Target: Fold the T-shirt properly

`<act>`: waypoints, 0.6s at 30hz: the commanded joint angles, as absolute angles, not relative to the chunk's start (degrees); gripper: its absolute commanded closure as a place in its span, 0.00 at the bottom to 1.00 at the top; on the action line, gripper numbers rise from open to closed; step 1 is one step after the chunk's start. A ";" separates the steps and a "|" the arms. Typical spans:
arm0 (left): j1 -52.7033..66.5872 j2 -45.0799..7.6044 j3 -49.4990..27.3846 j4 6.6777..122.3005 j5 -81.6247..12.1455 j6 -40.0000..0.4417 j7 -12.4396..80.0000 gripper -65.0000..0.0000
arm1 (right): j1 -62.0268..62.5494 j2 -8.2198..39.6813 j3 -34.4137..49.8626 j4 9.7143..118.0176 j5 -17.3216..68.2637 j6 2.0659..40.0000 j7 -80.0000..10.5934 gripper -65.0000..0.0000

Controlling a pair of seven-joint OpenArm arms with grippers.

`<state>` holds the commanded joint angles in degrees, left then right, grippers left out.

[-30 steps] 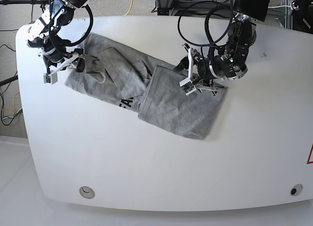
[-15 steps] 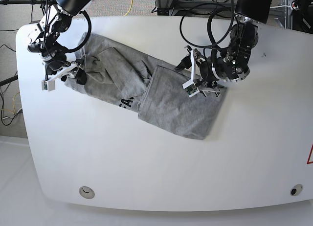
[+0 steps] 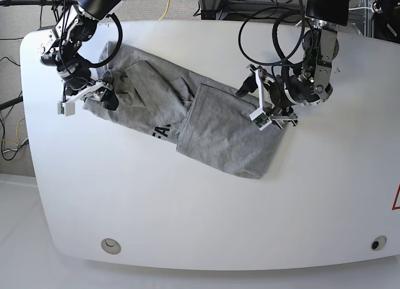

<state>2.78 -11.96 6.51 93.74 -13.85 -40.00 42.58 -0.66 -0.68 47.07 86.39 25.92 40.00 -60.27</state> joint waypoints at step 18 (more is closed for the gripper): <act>2.07 -12.15 9.97 90.50 -11.98 -40.00 42.88 0.67 | -4.58 -2.47 43.71 91.31 25.35 40.00 -58.88 0.21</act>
<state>2.07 -12.15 9.97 90.50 -11.98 -40.00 42.88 -4.58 -2.47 43.71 91.31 25.35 40.00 -58.88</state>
